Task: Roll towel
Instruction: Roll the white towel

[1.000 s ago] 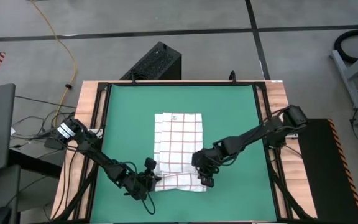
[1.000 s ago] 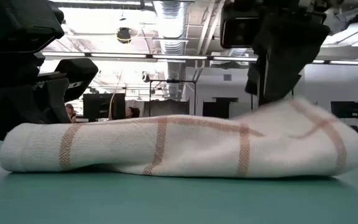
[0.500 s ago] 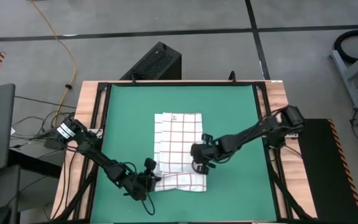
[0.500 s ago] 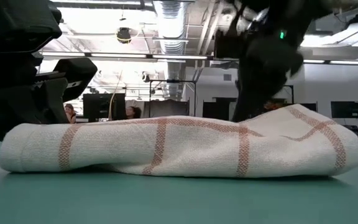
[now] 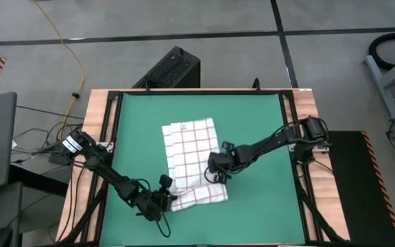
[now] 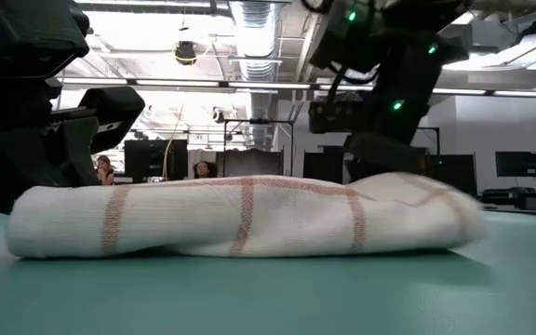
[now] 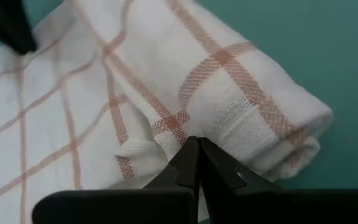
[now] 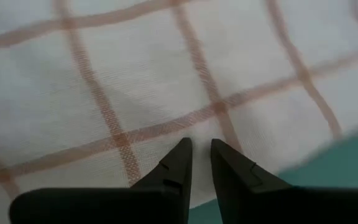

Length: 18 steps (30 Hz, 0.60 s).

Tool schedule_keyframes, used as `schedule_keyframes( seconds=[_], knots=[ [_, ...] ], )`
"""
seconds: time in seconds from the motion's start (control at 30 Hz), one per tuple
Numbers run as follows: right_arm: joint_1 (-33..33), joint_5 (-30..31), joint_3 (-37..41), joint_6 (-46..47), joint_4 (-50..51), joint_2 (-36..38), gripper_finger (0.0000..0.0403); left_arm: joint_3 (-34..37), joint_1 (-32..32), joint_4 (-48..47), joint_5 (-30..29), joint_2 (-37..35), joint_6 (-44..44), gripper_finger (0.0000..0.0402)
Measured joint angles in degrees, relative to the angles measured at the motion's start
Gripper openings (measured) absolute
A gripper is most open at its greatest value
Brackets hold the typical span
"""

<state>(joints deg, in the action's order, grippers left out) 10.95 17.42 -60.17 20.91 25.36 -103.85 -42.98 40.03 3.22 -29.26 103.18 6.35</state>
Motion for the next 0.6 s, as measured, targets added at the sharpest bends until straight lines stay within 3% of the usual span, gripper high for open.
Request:
schedule_keyframes(
  seconds=[0.33, 0.47, 0.6],
  knots=[
    [-3.62, 1.13, 0.07, -3.22, 0.15, 1.06, 0.0081, -0.02, 0.02, -0.63, 0.26, 0.02, 0.5, 0.0],
    [-2.22, 6.03, 0.09, -4.35, 2.7, 7.63, 0.0081, -0.02, 0.04, -0.98, 0.42, 0.02, 0.83, 0.0],
    [0.21, 5.13, 0.07, -4.66, 4.36, 14.27, 0.0081, -0.02, 0.09, -1.09, 0.53, 0.02, 0.81, 0.0]
  ],
)
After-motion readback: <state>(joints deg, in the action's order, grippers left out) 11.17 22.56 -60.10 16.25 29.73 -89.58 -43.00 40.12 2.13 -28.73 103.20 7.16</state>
